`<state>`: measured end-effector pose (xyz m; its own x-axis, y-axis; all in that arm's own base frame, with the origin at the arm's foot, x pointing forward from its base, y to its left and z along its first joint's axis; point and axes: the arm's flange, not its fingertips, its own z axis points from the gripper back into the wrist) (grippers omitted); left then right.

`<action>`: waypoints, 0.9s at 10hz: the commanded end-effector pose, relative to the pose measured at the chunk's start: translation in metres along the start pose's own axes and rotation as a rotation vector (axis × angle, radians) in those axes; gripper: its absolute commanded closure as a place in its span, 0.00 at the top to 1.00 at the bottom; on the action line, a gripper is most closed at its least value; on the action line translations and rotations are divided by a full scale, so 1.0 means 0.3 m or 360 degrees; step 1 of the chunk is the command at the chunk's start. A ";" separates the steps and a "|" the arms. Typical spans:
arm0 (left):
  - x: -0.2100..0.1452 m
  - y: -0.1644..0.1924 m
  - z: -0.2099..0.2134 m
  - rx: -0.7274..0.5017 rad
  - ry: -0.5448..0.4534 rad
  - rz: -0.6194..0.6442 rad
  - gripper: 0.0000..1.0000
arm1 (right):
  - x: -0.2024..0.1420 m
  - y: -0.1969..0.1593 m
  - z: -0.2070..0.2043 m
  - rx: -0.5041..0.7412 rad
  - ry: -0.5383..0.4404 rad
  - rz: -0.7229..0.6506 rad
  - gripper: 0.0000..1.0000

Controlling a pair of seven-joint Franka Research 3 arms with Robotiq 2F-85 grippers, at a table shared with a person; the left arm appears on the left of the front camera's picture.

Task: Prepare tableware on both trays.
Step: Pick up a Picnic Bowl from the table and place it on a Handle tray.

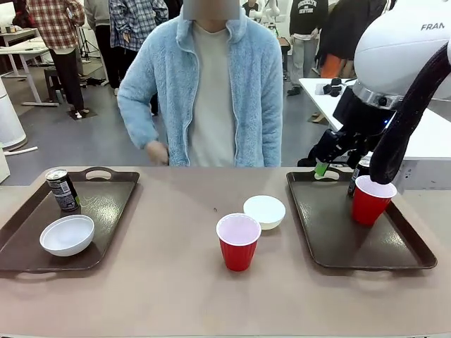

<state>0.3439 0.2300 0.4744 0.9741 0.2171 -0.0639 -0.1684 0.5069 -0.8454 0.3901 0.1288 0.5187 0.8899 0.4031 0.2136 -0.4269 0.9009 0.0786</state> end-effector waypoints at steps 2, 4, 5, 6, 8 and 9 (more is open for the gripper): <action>-0.002 0.000 0.008 0.0021 0.0004 -0.0002 1.00 | 0.008 0.070 -0.146 0.0082 0.0057 0.0123 1.00; -0.002 0.000 0.008 0.0021 0.0004 -0.0002 1.00 | -0.008 0.120 -0.250 0.0158 0.0142 0.0218 1.00; -0.002 0.000 0.008 0.0021 0.0004 -0.0002 1.00 | -0.049 0.115 -0.225 0.0171 0.0184 0.0242 1.00; -0.002 0.000 0.008 0.0021 0.0004 -0.0002 1.00 | -0.142 0.059 -0.155 0.0156 0.0351 0.0346 1.00; -0.002 0.000 0.008 0.0021 0.0004 -0.0002 1.00 | -0.386 -0.199 0.017 0.0298 0.0394 0.0404 1.00; -0.002 0.000 0.008 0.0021 0.0004 -0.0002 1.00 | -0.437 -0.248 0.041 0.0284 0.0373 0.0379 1.00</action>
<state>0.3441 0.2303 0.4744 0.9740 0.2172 -0.0641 -0.1688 0.5074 -0.8450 0.3077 0.0389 0.4865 0.7535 0.6575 0.0003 -0.6377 0.7307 0.2438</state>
